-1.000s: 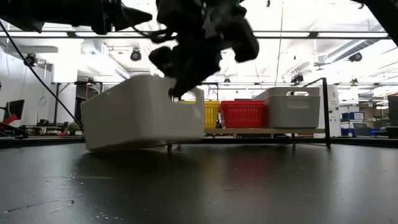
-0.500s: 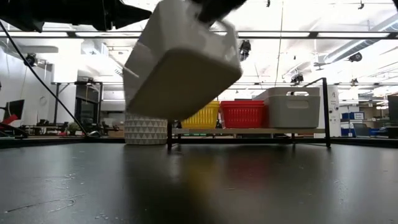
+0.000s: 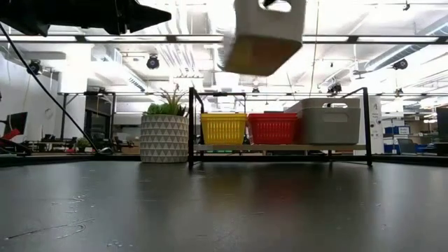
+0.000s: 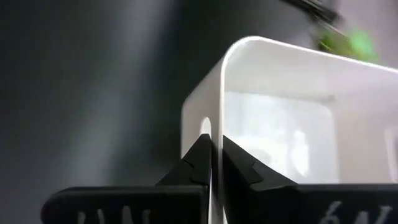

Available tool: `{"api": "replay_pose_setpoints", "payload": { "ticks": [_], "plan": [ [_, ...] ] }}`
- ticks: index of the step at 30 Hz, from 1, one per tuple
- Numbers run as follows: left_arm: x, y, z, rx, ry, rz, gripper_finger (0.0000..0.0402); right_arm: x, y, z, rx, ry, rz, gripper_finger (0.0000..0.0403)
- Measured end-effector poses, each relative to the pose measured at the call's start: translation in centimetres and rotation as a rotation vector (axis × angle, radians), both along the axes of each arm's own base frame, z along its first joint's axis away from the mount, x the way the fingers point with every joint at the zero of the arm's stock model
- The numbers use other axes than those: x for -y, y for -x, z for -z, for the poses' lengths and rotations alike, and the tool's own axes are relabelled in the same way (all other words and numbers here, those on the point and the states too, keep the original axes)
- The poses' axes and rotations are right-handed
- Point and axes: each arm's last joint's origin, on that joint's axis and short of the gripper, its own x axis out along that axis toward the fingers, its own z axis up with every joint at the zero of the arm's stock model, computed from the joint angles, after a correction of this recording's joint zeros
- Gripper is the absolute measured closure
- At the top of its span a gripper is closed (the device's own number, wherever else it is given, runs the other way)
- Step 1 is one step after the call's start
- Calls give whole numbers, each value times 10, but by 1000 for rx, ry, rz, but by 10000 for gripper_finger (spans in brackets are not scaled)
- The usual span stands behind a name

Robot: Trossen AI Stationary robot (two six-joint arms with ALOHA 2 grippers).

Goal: Stack baskets on shelf by color
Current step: Stack the gray bin on top of the gray bin on the shelf

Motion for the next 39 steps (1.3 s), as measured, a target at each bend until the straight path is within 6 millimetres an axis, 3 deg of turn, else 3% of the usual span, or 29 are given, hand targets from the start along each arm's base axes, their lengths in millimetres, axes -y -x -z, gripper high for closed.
{"api": "replay_pose_setpoints", "payload": {
  "ticks": [5,14,26,39],
  "plan": [
    [0,0,0,0,0,0,402,32,20,-4,-24,33,130,394],
    [0,0,1,-3,-1,1,402,81,61,11,-65,49,279,394],
    [0,0,1,-3,-1,1,402,91,108,33,-10,74,336,394],
    [0,0,1,-3,-1,0,402,98,121,66,-23,109,334,394]
  ]
}}
